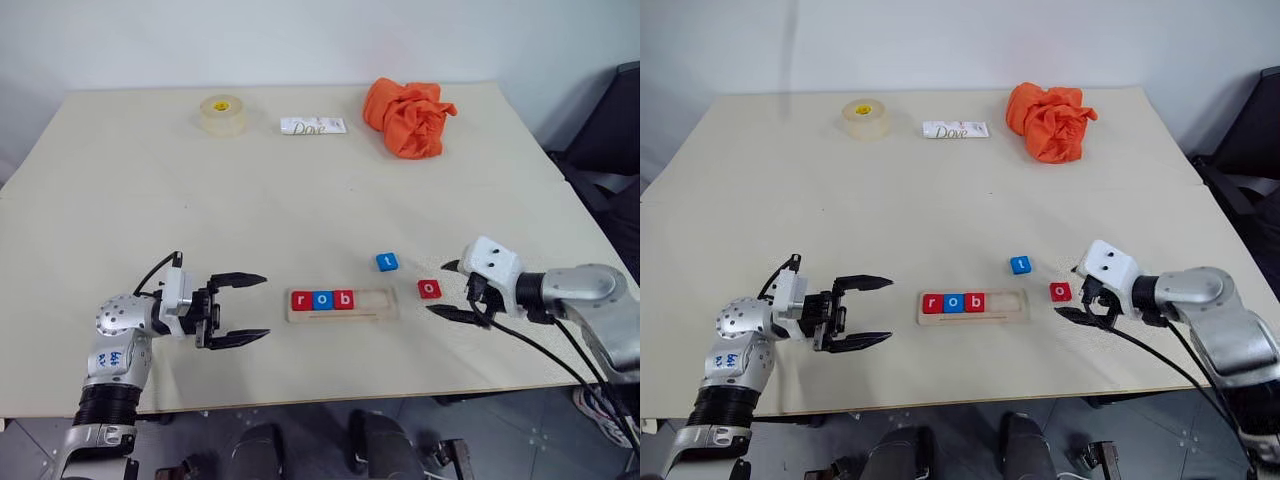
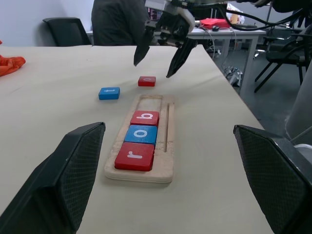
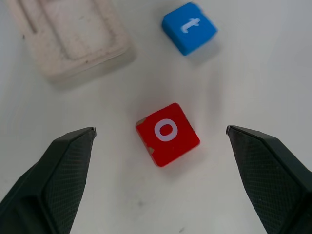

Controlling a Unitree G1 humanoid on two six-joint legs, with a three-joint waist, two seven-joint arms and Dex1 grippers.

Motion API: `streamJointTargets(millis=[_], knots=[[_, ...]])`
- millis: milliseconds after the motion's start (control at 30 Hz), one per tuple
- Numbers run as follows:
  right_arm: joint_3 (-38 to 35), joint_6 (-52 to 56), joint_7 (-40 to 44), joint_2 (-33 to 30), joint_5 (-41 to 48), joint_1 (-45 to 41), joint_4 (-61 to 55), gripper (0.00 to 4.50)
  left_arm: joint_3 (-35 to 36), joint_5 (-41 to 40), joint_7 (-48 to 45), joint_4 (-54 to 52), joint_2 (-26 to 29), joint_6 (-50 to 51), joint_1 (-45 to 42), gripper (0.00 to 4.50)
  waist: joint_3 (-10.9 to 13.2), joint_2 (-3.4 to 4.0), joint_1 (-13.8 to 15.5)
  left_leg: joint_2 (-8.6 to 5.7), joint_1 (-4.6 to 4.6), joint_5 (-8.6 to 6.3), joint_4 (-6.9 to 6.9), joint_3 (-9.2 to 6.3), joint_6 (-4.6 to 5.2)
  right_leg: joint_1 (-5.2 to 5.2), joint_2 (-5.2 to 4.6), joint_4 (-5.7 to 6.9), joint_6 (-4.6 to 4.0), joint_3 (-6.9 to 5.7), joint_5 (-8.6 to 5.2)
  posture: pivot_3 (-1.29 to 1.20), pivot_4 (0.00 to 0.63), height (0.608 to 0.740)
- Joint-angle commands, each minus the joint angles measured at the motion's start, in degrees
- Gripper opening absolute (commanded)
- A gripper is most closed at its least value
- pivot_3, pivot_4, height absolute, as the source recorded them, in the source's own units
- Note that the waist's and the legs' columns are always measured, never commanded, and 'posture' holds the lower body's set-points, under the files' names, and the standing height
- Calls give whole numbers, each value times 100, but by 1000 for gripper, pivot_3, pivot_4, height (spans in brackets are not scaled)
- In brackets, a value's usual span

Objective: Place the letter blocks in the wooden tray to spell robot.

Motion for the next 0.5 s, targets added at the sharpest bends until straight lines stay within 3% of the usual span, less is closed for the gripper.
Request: streamJointTargets(millis=[33,100,200,433,500], knots=[[191,-635,386,132,-246,-458,737,4487,83,-92,99,-296,46,-34,146,4500,0,0,5,0,-2,0,2,1,0,-1,-2,0,0,1,0,0,150,740],[331,-833,551,209,-374,-644,1099,4487,104,-101,155,-396,55,-25,241,4500,0,0,7,0,-2,0,6,2,0,0,-2,1,1,1,0,0,150,740],[502,-1005,756,284,-535,-830,1496,3896,137,-112,229,-525,68,-10,364,4500,0,0,16,-1,-2,0,7,2,-1,0,-4,1,1,1,0,0,150,740],[415,-1034,862,357,-517,-1031,1577,1461,140,-107,336,-598,59,-23,420,4500,0,0,11,0,-1,1,16,1,-2,2,-5,7,1,1,3,0,150,740],[324,-910,883,337,-432,-1068,1407,1443,129,-104,348,-595,53,-34,413,4500,0,0,12,0,0,2,16,1,-4,1,-5,9,1,1,3,0,150,740]])
